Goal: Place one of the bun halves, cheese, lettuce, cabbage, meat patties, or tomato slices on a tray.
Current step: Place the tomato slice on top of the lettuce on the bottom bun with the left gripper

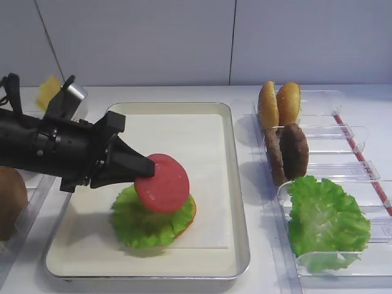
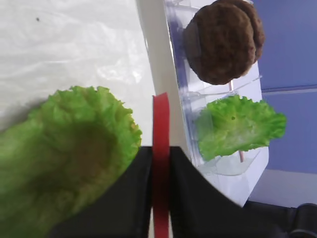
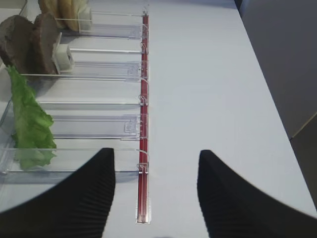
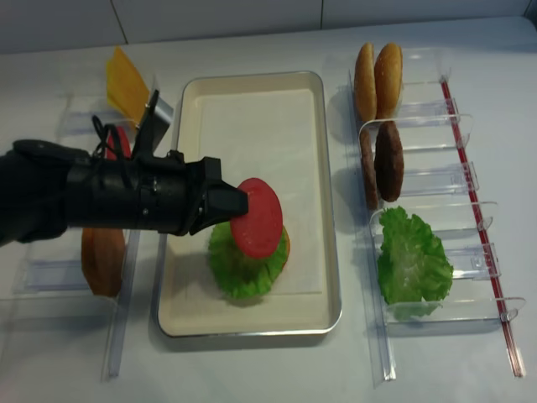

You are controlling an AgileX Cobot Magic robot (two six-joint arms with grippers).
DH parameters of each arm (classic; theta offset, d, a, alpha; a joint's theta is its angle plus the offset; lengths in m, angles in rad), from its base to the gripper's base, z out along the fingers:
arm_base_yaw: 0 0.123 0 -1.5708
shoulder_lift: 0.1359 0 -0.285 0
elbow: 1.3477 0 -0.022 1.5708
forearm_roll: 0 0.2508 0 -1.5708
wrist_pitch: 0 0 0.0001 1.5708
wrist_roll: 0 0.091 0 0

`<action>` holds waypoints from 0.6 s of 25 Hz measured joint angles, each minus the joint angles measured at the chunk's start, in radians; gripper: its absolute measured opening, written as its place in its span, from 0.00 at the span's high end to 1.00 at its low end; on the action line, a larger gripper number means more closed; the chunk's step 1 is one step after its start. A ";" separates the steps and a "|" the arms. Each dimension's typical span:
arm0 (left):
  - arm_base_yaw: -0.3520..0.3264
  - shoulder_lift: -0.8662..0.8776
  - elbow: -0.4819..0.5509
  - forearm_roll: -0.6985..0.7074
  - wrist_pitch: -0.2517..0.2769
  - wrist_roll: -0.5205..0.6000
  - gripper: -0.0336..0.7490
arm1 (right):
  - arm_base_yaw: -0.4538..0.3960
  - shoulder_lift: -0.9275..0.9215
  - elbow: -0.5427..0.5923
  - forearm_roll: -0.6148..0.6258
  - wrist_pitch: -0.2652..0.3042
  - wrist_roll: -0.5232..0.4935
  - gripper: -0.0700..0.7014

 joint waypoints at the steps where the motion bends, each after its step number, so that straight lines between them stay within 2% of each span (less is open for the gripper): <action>1: 0.000 0.009 0.000 -0.002 0.000 0.006 0.88 | 0.000 0.000 0.000 0.000 0.000 0.000 0.39; 10: 0.000 0.025 0.000 0.014 0.000 0.028 0.88 | 0.000 0.000 0.000 0.000 0.000 0.000 0.39; 15: 0.000 0.025 0.000 0.055 -0.033 0.010 0.88 | 0.000 0.000 0.000 0.000 0.000 0.002 0.39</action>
